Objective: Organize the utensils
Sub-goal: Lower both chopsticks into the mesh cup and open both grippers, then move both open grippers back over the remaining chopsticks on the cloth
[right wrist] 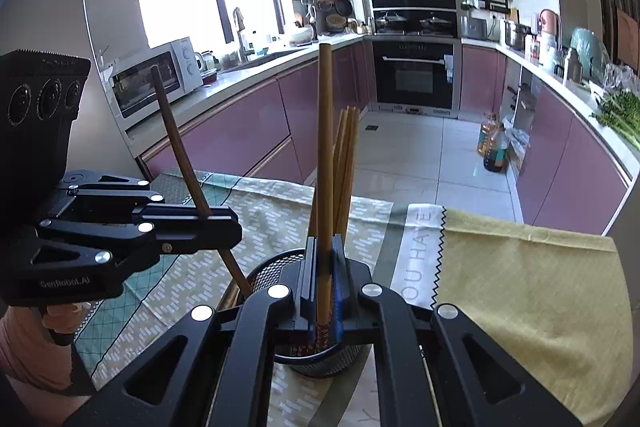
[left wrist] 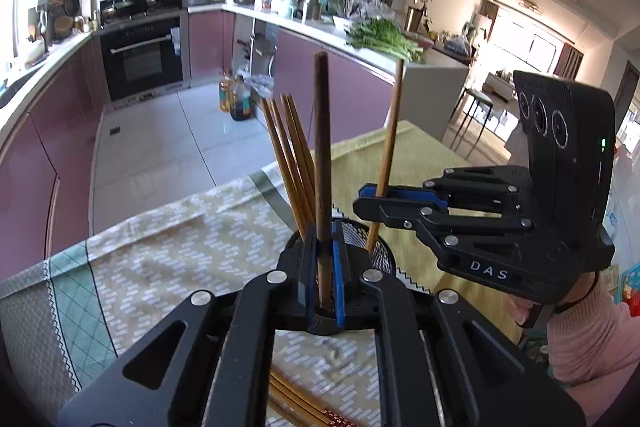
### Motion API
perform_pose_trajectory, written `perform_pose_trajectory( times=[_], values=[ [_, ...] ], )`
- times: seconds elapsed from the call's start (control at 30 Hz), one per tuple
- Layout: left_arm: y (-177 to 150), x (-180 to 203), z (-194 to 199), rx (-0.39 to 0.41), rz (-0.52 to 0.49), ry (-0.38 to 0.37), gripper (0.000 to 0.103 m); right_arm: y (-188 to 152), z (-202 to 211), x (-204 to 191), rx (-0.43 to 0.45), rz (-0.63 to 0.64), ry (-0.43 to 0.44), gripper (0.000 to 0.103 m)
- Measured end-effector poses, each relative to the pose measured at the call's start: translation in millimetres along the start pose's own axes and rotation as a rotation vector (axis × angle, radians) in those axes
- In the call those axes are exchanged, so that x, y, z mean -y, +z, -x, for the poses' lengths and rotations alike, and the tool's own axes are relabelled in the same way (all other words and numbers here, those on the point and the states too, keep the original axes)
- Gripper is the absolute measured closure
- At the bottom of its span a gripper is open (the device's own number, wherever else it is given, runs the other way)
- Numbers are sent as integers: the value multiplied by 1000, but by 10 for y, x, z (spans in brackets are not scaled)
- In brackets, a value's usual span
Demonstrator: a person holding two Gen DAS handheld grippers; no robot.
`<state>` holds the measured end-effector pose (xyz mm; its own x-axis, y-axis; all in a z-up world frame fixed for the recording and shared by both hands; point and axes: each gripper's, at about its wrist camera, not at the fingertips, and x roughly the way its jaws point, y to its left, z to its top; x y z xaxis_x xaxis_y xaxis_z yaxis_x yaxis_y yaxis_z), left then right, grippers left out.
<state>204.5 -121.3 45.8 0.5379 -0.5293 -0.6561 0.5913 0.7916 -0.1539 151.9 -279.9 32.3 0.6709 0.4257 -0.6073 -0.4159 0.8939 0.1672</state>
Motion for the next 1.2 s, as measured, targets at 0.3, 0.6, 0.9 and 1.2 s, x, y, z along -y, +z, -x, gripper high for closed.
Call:
perform_pose_trajectory(
  times=[0.3, 0.6, 0.9, 1.2],
  values=[
    [67, -125, -247, -28, 39, 14, 95, 5, -184, 119, -31, -65, 0, 96],
    [-41, -157, -379, -24, 53, 34, 89, -45, -181, 188, -12, -97, -2, 95],
    [-383, -180, 91, 114, 71, 83, 74, -135, 126, 12, 60, -47, 20, 78],
    [-989, -282, 490, 117, 117, 169, 64, -454, 366, -388, 57, 54, 139, 66]
  ],
)
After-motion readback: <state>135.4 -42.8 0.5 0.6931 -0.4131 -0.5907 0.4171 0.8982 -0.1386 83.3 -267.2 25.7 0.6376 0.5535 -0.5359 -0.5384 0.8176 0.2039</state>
